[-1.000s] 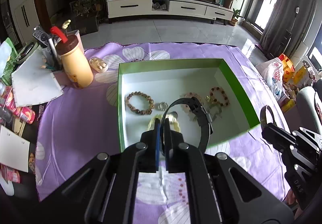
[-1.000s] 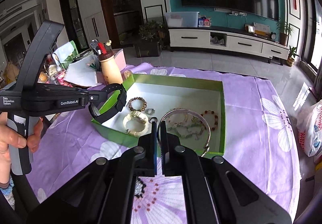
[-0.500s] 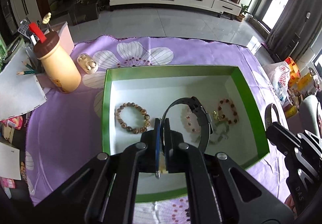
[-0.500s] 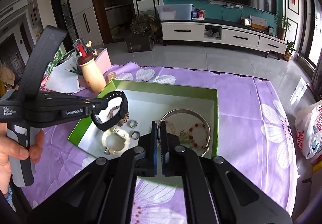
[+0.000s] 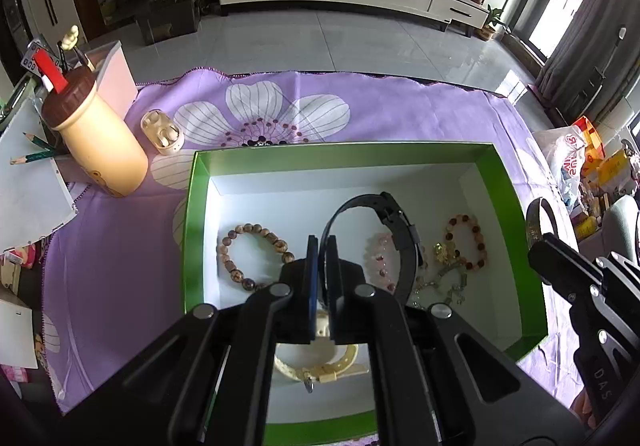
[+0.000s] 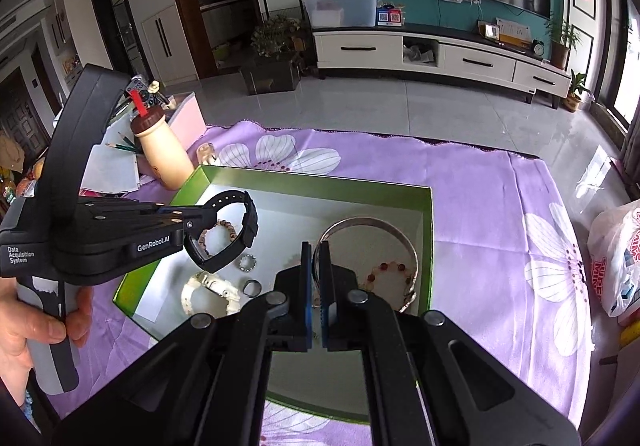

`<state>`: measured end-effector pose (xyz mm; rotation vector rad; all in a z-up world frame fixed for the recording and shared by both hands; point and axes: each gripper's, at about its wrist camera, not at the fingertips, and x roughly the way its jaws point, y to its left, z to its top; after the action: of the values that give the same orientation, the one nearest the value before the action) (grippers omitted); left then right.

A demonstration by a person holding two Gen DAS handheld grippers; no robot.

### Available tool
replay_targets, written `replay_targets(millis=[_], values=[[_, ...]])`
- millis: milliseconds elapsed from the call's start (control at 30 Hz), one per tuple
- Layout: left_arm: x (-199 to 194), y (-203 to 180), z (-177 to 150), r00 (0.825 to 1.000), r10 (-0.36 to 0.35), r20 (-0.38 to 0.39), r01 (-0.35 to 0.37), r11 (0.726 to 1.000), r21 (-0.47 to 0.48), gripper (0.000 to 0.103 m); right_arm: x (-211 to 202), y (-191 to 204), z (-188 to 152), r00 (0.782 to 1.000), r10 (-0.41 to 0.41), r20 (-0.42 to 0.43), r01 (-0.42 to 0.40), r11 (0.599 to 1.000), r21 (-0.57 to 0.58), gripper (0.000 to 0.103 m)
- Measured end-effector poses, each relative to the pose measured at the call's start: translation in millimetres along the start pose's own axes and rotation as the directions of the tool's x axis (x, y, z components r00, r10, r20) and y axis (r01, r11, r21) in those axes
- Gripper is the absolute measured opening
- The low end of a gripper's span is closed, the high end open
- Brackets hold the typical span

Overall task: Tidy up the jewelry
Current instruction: 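Carry the black watch and silver bangle into the green box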

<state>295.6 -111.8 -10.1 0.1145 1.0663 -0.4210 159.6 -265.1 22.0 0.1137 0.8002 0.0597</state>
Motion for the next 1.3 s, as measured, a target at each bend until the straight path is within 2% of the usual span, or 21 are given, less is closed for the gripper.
replay_targets(millis=[400,867,1300], values=[[22,3,6,1.000,-0.011,-0.028,0.010,0.999,-0.034,0.003,35,-1,8,0.999,-0.003,-0.054,0.004,1.000,0.018,0.003],[40,14,8,0.999,-0.012,-0.053,0.009,0.998,-0.057,0.003,53,0,9,0.996,-0.010,-0.086,0.012,1.000,0.021,0.003],[46,10,11,0.998,0.010,-0.059,-0.013,0.999,-0.036,0.004,64,-2,13,0.995,-0.013,-0.101,0.016,0.999,0.031,0.003]])
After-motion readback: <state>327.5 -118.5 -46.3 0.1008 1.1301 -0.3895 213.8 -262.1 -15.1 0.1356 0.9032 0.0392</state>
